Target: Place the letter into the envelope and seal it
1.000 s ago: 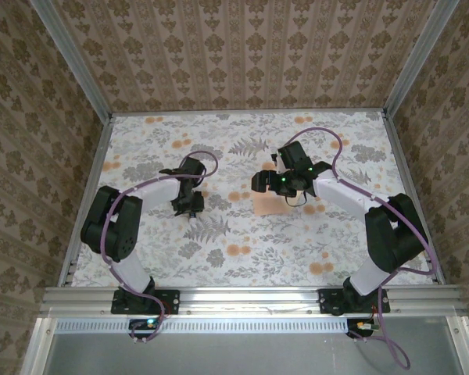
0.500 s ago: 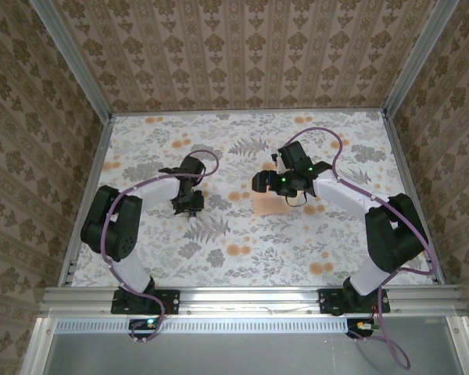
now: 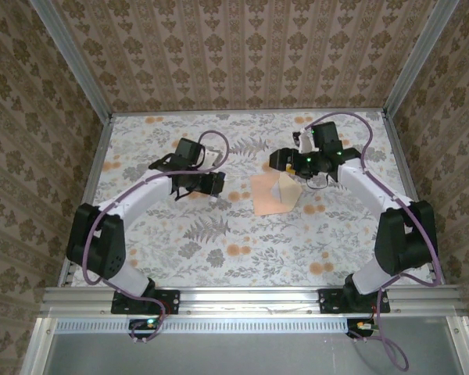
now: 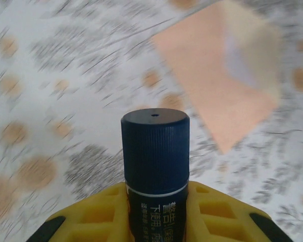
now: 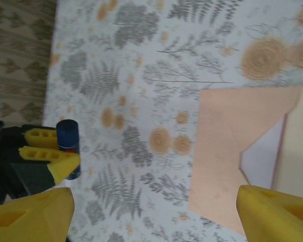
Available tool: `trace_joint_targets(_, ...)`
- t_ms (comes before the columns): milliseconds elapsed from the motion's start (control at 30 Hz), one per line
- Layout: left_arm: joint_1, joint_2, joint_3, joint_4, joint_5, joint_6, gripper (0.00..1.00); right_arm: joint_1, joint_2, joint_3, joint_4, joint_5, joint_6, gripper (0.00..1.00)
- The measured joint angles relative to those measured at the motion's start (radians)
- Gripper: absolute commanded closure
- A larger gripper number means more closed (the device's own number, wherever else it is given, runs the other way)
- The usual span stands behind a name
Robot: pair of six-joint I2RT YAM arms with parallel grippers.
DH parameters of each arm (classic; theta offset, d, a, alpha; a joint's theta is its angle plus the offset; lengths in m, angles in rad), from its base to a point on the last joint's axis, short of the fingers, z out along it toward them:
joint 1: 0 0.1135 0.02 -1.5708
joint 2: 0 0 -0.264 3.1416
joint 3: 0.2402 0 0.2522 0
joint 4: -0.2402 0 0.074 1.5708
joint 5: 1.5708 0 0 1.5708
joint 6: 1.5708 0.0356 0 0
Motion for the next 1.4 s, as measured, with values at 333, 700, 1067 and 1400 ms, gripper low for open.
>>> trace_joint_targets(333,-0.082,-0.019,0.048,0.063,0.169,0.100,0.97,0.001,-0.002,0.012,0.016,-0.230,0.006,0.19)
trace_joint_targets(700,-0.095,-0.018,0.076,0.068,0.198,0.127,0.97,0.085,0.004,0.048,0.032,-0.251,0.010,0.21)
trace_joint_targets(1067,-0.101,-0.013,0.076,0.067,0.201,0.130,0.97,0.140,0.063,0.089,0.039,-0.251,0.024,0.30)
trace_joint_targets(1400,-0.102,-0.013,0.076,0.067,0.212,0.130,0.97,0.144,0.074,0.091,0.039,-0.250,0.031,0.49)
